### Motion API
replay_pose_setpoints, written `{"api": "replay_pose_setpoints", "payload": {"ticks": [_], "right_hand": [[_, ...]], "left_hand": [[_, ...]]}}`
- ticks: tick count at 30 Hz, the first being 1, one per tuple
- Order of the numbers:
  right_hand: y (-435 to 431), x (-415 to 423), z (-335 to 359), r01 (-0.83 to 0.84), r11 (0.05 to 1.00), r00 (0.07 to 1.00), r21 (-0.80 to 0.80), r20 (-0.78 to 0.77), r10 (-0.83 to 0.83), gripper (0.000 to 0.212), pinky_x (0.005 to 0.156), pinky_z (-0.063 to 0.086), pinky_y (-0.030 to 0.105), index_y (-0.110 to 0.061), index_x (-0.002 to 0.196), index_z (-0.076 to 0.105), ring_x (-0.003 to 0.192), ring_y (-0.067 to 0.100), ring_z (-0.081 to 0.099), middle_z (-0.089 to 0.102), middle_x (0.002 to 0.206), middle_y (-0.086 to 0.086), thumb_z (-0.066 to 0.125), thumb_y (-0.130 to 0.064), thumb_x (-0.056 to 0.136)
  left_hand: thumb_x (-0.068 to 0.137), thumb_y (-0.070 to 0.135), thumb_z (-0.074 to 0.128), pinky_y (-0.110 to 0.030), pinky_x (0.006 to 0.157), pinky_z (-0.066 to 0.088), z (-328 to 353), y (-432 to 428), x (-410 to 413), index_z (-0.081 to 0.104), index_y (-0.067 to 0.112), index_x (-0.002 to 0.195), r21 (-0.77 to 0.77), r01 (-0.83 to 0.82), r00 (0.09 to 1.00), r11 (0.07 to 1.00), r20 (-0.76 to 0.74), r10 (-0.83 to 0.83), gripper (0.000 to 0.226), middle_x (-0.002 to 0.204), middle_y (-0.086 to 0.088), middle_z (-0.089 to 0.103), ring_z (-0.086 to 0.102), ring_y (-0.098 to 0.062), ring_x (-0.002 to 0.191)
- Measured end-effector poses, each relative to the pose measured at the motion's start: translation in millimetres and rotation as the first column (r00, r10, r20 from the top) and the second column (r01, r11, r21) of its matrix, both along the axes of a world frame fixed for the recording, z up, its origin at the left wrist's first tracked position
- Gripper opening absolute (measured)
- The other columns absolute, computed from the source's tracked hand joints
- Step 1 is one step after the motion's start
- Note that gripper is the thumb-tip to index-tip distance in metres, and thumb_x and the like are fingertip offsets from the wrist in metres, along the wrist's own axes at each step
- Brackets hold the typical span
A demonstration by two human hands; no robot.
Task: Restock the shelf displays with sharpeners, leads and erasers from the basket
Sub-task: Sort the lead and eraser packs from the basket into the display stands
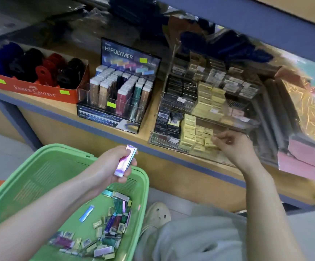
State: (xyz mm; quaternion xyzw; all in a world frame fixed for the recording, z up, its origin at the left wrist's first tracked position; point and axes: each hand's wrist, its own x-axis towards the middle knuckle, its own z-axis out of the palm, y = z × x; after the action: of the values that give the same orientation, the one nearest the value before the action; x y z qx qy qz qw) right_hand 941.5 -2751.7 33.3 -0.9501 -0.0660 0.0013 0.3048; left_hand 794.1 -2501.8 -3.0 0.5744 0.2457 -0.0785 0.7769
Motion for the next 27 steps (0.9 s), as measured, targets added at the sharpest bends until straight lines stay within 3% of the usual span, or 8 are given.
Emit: {"api": "replay_pose_setpoints", "payload": {"ticks": [5,9,10,14,19,23,25,27], "right_hand": [[-2,7,-4,-0.03,0.999,1.0,-0.018,0.005,0.03,0.014,0.057,0.038,0.005,-0.007,0.097,0.068,0.08,0.015,0.057,0.066,0.089,0.006,0.067,-0.017,0.088],[-3,15,-8,-0.011,0.999,0.998,0.042,-0.058,0.014,0.008,0.079,0.055,0.04,-0.009,0.085,0.068,0.086,0.025,0.064,0.066,0.083,0.008,0.074,-0.013,0.082],[-3,15,-7,-0.013,0.999,0.997,0.05,-0.07,0.016,0.009,0.08,0.056,0.041,-0.01,0.082,0.068,0.086,0.026,0.064,0.067,0.082,0.009,0.076,-0.013,0.079],[-7,16,-2,-0.066,0.996,0.995,-0.058,-0.075,0.061,0.018,0.062,0.042,0.012,-0.014,0.085,0.069,0.076,0.014,0.058,0.062,0.077,0.0,0.082,-0.011,0.072],[-5,16,-4,-0.07,0.997,0.997,-0.038,-0.041,0.068,0.019,0.071,0.046,0.021,-0.008,0.087,0.072,0.073,0.011,0.059,0.066,0.082,0.005,0.08,-0.001,0.072],[-6,13,-4,-0.056,0.991,0.998,-0.119,-0.006,0.056,0.022,0.071,0.041,0.023,-0.013,0.095,0.071,0.076,0.012,0.057,0.065,0.088,0.001,0.078,-0.008,0.075],[0,5,-4,-0.061,0.984,0.993,-0.166,0.092,0.077,0.022,0.069,0.042,0.024,-0.016,0.104,0.068,0.077,0.011,0.057,0.063,0.092,-0.004,0.073,-0.013,0.082],[16,-11,1,-0.095,0.992,0.97,-0.08,0.216,0.11,0.016,0.062,0.04,0.012,-0.017,0.104,0.067,0.071,0.0,0.053,0.062,0.093,-0.008,0.065,-0.016,0.089]], "left_hand": [[0.101,0.013,0.034,-0.021,0.038,0.03,7,-16,5,0.054,0.006,0.104,0.069,0.032,0.999,0.997,0.022,-0.034,0.022,0.074,-0.007,0.059,0.041,-0.012,0.043],[0.101,0.012,0.034,-0.021,0.037,0.03,9,-23,6,0.054,0.003,0.107,0.088,0.025,1.0,0.996,0.007,-0.026,0.022,0.07,-0.006,0.06,0.04,-0.013,0.043],[0.101,0.012,0.034,-0.021,0.038,0.031,9,-24,7,0.054,0.003,0.108,0.092,0.027,1.0,0.995,0.004,-0.028,0.023,0.07,-0.006,0.06,0.04,-0.013,0.043],[0.102,0.012,0.033,-0.021,0.04,0.032,11,-27,8,0.053,0.002,0.11,0.102,0.053,0.999,0.993,-0.005,-0.052,0.024,0.07,-0.006,0.06,0.04,-0.013,0.045],[0.102,0.017,0.036,-0.02,0.042,0.035,11,-30,9,0.056,0.011,0.11,0.124,0.099,0.995,0.987,0.003,-0.1,0.023,0.075,-0.005,0.06,0.042,-0.013,0.048],[0.102,0.023,0.04,-0.019,0.044,0.037,11,-34,11,0.059,0.018,0.111,0.116,0.109,0.992,0.987,0.047,-0.115,0.022,0.078,-0.004,0.058,0.044,-0.011,0.05],[0.102,0.021,0.038,-0.018,0.042,0.034,12,-34,12,0.062,0.016,0.11,0.066,0.086,0.994,0.994,0.065,-0.091,0.026,0.075,-0.004,0.056,0.042,-0.01,0.047],[0.102,0.018,0.033,-0.018,0.041,0.032,12,-34,13,0.064,0.011,0.106,-0.014,0.051,0.996,0.999,0.069,-0.05,0.032,0.071,-0.004,0.054,0.041,-0.009,0.046]]}}
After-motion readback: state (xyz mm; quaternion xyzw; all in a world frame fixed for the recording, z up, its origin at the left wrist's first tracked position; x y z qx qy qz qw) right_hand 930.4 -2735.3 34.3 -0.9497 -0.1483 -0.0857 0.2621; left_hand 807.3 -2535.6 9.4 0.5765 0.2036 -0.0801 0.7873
